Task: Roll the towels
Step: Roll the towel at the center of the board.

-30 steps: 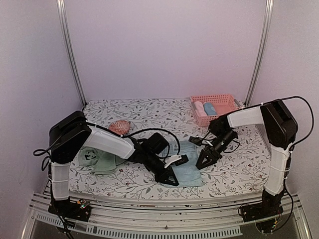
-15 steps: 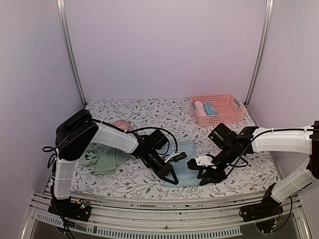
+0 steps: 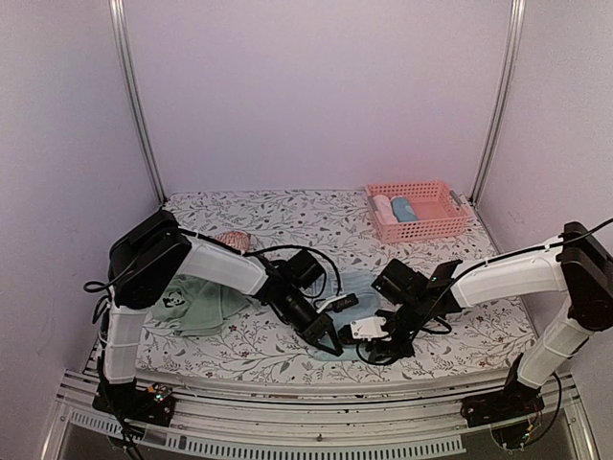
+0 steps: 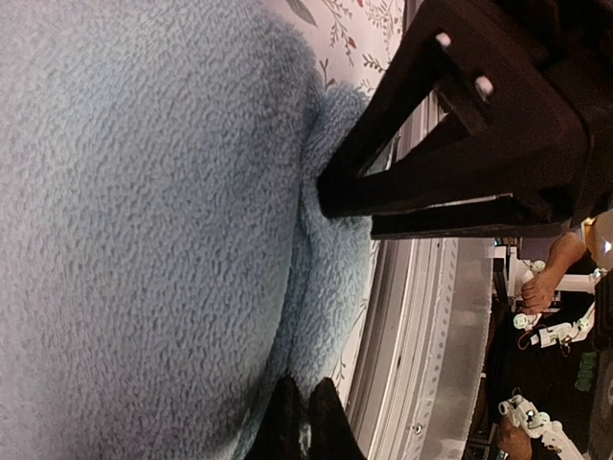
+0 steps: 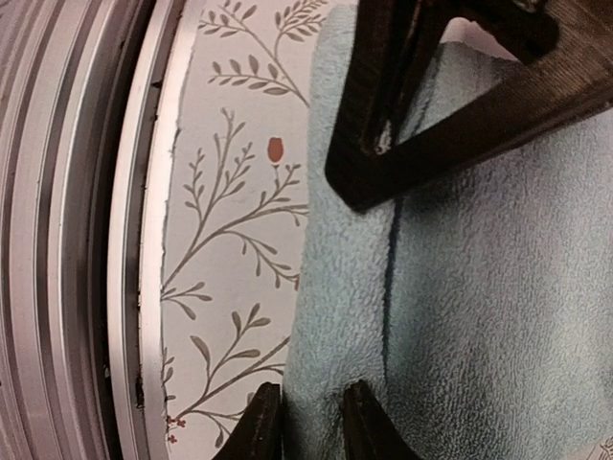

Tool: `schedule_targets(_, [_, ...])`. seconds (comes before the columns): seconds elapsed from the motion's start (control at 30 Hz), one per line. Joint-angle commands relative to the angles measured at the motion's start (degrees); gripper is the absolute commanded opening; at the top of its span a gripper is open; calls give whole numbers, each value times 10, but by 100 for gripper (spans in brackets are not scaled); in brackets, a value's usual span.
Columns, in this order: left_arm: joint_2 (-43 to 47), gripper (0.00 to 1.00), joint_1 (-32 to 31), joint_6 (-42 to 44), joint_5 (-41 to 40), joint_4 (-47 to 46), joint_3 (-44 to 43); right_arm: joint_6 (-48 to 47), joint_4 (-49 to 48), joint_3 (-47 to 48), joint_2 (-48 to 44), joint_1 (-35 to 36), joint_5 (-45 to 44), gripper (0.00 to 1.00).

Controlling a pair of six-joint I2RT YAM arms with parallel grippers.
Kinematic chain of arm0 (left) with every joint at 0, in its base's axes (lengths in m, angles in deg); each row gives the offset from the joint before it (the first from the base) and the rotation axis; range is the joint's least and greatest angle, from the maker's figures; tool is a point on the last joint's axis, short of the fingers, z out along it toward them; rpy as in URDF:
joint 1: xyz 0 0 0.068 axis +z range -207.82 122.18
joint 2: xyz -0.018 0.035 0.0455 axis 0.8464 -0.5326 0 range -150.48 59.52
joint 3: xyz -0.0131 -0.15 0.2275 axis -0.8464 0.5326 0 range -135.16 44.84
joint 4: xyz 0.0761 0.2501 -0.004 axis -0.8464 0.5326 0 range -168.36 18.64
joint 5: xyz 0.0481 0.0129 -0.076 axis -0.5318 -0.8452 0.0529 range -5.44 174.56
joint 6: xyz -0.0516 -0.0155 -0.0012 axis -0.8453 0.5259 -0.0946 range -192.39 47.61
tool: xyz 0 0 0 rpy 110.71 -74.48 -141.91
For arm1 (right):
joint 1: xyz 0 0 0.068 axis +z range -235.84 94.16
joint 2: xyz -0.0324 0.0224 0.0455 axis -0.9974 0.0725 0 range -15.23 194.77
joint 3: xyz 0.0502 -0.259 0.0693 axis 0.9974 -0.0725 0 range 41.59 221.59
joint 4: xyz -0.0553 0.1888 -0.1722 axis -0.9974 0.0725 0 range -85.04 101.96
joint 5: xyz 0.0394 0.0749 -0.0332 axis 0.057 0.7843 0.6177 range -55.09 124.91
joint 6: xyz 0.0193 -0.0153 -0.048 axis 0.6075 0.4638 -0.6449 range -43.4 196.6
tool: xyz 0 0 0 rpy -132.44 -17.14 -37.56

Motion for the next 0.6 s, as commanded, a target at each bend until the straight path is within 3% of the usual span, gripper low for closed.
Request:
schedule_targets(0.0, [-13, 0, 12, -3, 1, 19, 5, 15, -9, 10, 18, 4, -14, 18])
schedule_targets(0.13, [-11, 0, 18, -3, 12, 20, 7, 18, 27, 17, 29, -11, 45, 5])
schedule_targets(0.37, [-14, 0, 31, 6, 16, 26, 8, -15, 143, 74, 92, -103, 214, 3])
schedule_targets(0.47, [-13, 11, 39, -2, -5, 10, 12, -34, 190, 109, 152, -136, 259, 3])
schedule_targets(0.57, [-12, 15, 48, -1, -29, 2, 21, -50, 234, 149, 210, -166, 299, 3])
